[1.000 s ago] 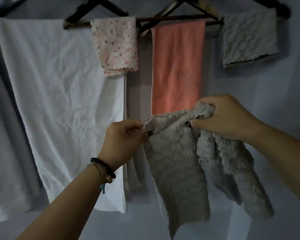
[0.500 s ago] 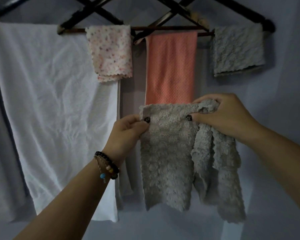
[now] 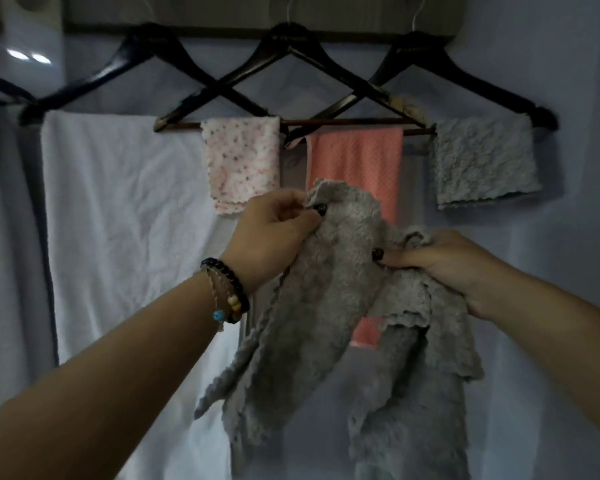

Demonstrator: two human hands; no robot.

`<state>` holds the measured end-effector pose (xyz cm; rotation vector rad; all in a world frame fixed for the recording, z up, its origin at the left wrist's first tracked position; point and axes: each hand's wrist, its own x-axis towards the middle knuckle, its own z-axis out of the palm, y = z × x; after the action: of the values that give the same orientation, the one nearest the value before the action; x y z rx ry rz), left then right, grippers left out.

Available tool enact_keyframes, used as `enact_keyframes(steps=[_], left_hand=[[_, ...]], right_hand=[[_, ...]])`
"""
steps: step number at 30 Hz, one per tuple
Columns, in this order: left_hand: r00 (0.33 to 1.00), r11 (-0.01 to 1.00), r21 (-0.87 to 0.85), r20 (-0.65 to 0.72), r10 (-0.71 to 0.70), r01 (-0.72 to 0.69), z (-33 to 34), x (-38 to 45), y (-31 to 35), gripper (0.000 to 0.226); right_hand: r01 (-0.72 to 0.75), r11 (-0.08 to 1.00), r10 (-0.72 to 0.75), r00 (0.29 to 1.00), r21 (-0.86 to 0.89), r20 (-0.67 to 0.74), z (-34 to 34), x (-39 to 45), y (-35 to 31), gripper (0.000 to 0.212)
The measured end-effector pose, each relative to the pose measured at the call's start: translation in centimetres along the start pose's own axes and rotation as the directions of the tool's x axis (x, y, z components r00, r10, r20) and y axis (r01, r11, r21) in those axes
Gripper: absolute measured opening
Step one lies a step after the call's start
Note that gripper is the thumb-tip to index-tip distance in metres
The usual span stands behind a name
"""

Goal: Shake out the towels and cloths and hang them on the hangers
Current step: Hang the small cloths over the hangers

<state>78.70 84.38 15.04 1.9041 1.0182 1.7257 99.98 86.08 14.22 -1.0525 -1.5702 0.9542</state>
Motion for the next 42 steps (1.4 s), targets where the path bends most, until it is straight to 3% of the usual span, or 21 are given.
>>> enact_keyframes(steps=[3, 6, 8, 10, 13, 17, 20, 23, 25, 27, 32, 34, 38, 40, 42], left_hand=[[0.99, 0.959, 0.28, -0.112, 0.082, -0.048, -1.2, 1.2, 0.6, 0.01], [0.986, 0.933, 0.359, -0.153, 0.064, -0.005, -2.2, 2.3, 1.8, 0.015], [0.984, 0.966, 0.242, -0.17, -0.049, 0.089, -2.2, 3.2, 2.7, 0.021], [0.972, 0.98, 0.094, -0.177, -0.154, 0.173, -1.9, 4.7, 3.4, 0.021], [0.973, 0.984, -0.017, -0.148, -0.175, 0.175, -1.5, 7.8, 4.6, 0.015], [0.985, 0.994, -0.1, -0.158, -0.07, 0.055, -1.7, 13.0, 5.6, 0.017], [0.986, 0.998, -0.039, -0.165, 0.039, -0.046, -2.6, 17.0, 5.1, 0.016], [0.984, 0.993, -0.013, -0.131, 0.118, -0.121, -3.6, 20.1, 3.9, 0.03], [0.98, 0.979, 0.112, -0.082, 0.183, -0.173, -4.2, 21.4, 2.9, 0.042], [0.966, 0.94, 0.239, -0.026, 0.256, -0.242, -4.5, 22.3, 1.7, 0.052], [0.866, 0.782, 0.397, 0.075, 0.494, -0.48, -4.6, 23.8, -0.4, 0.079], [0.825, 0.719, 0.432, 0.124, 0.551, -0.545, -4.7, 24.2, -1.6, 0.086], [0.744, 0.62, 0.528, 0.033, 0.667, -0.58, -4.9, 24.3, -3.8, 0.052], [0.703, 0.575, 0.569, 0.007, 0.711, -0.587, -4.8, 24.1, -4.5, 0.05], [0.715, 0.576, 0.569, 0.03, 0.698, -0.587, -4.7, 23.9, -4.7, 0.049]], right_hand=[[0.107, 0.983, -0.121, 0.989, -0.152, -0.085, -0.4, 1.3, -2.0, 0.016], [0.248, 0.883, -0.338, 0.926, -0.398, -0.171, -0.7, 3.1, -4.2, 0.025], [0.284, 0.86, -0.397, 0.895, -0.425, -0.204, -0.8, 4.4, -5.7, 0.027], [0.281, 0.897, -0.368, 0.902, -0.34, -0.226, -1.0, 5.8, -7.5, 0.018], [0.263, 0.944, -0.306, 0.924, -0.199, -0.228, -1.0, 8.1, -10.5, 0.035], [0.337, 0.918, -0.386, 0.879, -0.209, -0.281, -1.1, 11.5, -14.3, 0.05], [0.416, 0.894, -0.448, 0.84, -0.168, -0.307, -0.7, 13.7, -16.2, 0.016], [0.477, 0.861, -0.509, 0.817, -0.179, -0.272, -0.1, 15.9, -16.6, 0.035], [0.511, 0.823, -0.565, 0.782, -0.247, -0.265, 0.6, 17.4, -16.3, 0.033], [0.558, 0.779, -0.626, 0.726, -0.288, -0.286, 1.2, 18.8, -15.8, 0.015], [0.706, 0.667, -0.739, 0.591, -0.237, -0.323, 1.4, 21.5, -14.1, 0.037], [0.713, 0.622, -0.783, 0.553, -0.323, -0.285, 1.2, 22.1, -13.3, 0.041], [0.695, 0.506, -0.858, 0.465, -0.511, -0.217, 0.7, 22.7, -11.9, 0.039], [0.664, 0.411, -0.877, 0.474, -0.625, -0.073, 0.4, 22.7, -11.5, 0.03], [0.631, 0.352, -0.856, 0.515, -0.692, 0.034, 0.2, 22.6, -11.5, 0.022]])
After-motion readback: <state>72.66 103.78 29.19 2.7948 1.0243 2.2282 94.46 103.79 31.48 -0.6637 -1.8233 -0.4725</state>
